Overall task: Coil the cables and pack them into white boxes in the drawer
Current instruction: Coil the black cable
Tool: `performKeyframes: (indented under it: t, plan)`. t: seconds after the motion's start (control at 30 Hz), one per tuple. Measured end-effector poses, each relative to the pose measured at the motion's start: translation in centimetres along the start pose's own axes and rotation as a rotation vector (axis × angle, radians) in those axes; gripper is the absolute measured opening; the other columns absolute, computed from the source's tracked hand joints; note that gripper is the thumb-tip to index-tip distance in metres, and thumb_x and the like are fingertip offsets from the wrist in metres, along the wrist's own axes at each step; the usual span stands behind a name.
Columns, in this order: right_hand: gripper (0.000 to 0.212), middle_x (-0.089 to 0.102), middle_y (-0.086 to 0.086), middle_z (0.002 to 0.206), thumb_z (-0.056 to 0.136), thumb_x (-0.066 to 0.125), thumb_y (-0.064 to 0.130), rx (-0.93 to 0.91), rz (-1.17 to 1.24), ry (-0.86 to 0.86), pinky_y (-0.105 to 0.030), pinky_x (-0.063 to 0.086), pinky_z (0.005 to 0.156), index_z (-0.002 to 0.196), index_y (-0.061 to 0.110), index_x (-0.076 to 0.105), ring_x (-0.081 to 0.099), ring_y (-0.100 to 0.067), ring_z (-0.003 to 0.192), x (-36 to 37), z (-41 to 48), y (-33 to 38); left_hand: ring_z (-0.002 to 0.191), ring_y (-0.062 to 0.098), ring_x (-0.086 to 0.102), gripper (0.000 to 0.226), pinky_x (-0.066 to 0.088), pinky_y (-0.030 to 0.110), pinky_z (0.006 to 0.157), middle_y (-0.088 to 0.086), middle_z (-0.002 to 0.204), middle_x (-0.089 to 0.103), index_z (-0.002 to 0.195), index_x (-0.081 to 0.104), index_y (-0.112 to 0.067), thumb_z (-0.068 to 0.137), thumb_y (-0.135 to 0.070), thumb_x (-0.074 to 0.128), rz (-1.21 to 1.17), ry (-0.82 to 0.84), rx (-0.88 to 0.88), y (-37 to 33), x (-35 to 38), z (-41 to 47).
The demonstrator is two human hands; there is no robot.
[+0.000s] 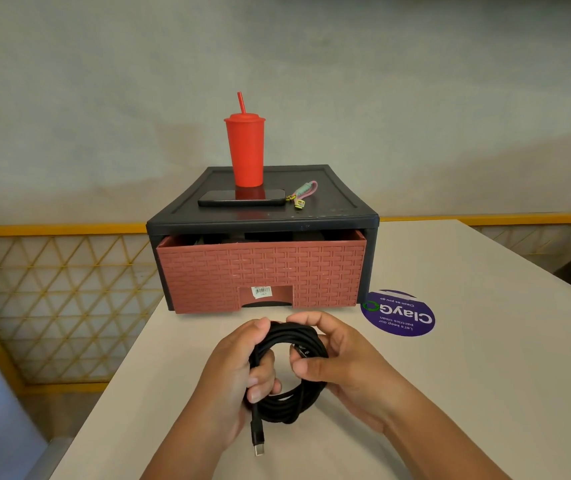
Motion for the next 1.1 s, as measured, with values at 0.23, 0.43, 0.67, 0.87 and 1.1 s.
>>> performKeyframes:
  t: [0.23,0.43,0.67,0.87,1.1]
  plan:
    - [0.048,0.065,0.000,0.068,0.065,0.066,0.004,-0.029,-0.077,-0.090,-0.019,0.047,0.068,0.109,0.021,0.057,0.059,-0.011,0.067,0.3,-0.2,0.3,0.031,0.011,0.020,0.036,0.043,0.030,0.055,-0.001,0.036,0.021,0.088,0.062,-0.003,0.096,-0.026,0.034,-0.051,-0.011,-0.030,-0.1,0.0,0.1]
    - [0.042,0.056,-0.007,0.061,0.064,0.063,0.001,-0.017,0.179,-0.096,-0.026,0.045,0.066,0.104,0.013,0.059,0.050,-0.016,0.057,0.7,-0.1,0.0,0.033,0.014,0.027,0.033,0.045,0.032,0.052,0.002,0.039,0.025,0.092,0.061,-0.006,0.093,-0.023,0.033,-0.148,0.066,-0.101,-0.2,-0.1,-0.1]
    - [0.029,0.060,-0.005,0.062,0.071,0.074,0.017,-0.026,0.187,-0.241,-0.023,0.050,0.063,0.096,0.010,0.061,0.056,-0.012,0.057,0.3,0.4,-0.5,0.036,0.015,0.026,0.041,0.040,0.032,0.052,0.002,0.041,0.028,0.063,0.054,-0.004,0.093,-0.022,0.033,-0.266,0.011,-0.117,0.9,0.5,0.4]
    - [0.047,0.061,-0.001,0.078,0.059,0.071,0.008,-0.013,-0.049,-0.273,-0.018,0.050,0.066,0.103,0.022,0.059,0.058,-0.007,0.065,-0.1,0.5,-0.7,0.032,0.013,0.023,0.027,0.039,0.029,0.045,0.000,0.040,0.026,0.075,0.047,-0.006,0.093,-0.022,0.034,-0.393,-0.108,-0.136,1.3,0.4,0.9]
    - [0.040,0.061,0.008,0.083,0.078,0.068,-0.001,-0.144,-0.250,-0.343,-0.017,0.047,0.069,0.100,0.032,0.061,0.055,-0.003,0.067,0.1,0.3,-0.8,0.030,0.012,0.021,0.034,0.036,0.030,0.050,0.000,0.037,0.026,0.065,0.047,-0.005,0.093,-0.019,0.033,-0.343,-0.117,-0.180,1.7,0.9,0.7]
Point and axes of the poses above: each hand's wrist, its own z-axis towards the middle knuckle, its own x-axis out of the palm, y = z × x, the point moved 1 cm from there along z, towards the middle knuckle
